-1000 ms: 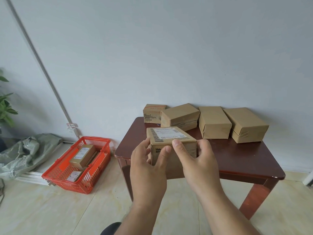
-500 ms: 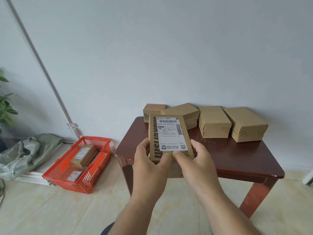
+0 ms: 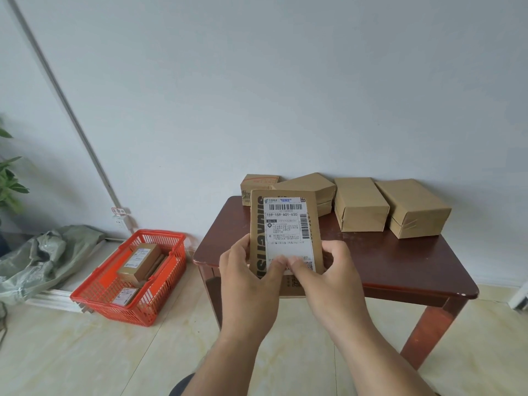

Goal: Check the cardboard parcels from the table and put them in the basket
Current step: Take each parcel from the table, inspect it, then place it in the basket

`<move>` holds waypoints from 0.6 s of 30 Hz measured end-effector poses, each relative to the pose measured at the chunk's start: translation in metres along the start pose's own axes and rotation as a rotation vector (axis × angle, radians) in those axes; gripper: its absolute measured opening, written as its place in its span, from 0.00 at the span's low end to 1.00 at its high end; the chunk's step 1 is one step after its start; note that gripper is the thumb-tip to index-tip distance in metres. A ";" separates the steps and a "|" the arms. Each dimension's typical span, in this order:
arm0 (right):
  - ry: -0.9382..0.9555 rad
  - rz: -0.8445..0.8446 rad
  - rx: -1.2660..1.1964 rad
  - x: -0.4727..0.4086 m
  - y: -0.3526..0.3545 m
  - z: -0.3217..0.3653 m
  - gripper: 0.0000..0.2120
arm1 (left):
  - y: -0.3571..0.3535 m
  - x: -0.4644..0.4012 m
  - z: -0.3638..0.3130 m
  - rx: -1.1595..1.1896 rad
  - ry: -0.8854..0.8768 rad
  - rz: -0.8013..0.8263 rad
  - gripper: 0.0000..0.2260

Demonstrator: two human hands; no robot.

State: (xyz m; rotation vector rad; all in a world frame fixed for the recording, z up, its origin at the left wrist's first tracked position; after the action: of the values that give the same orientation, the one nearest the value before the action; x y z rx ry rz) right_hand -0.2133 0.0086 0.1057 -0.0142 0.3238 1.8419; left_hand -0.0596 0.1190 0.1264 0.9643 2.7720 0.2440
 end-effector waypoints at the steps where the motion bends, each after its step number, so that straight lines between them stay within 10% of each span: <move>1: -0.004 -0.007 -0.005 -0.002 0.001 0.000 0.18 | -0.001 0.001 0.003 0.013 0.008 0.003 0.19; 18: 0.097 -0.009 0.076 -0.010 -0.002 0.011 0.25 | -0.001 0.002 -0.004 -0.018 -0.051 0.019 0.15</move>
State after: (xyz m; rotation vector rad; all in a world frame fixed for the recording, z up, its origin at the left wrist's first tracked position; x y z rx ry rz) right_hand -0.2063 0.0019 0.1174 -0.0520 0.4607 1.8220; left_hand -0.0624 0.1194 0.1301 0.9792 2.7109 0.2437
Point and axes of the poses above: each hand's wrist, its own x-axis away from the middle knuckle, its own y-axis out of the back of the hand, z = x × y, the point moved 10 cm from there along -x, towards the middle knuckle, and after that the axes turned 4 degrees about y, right-handed, at the moved point
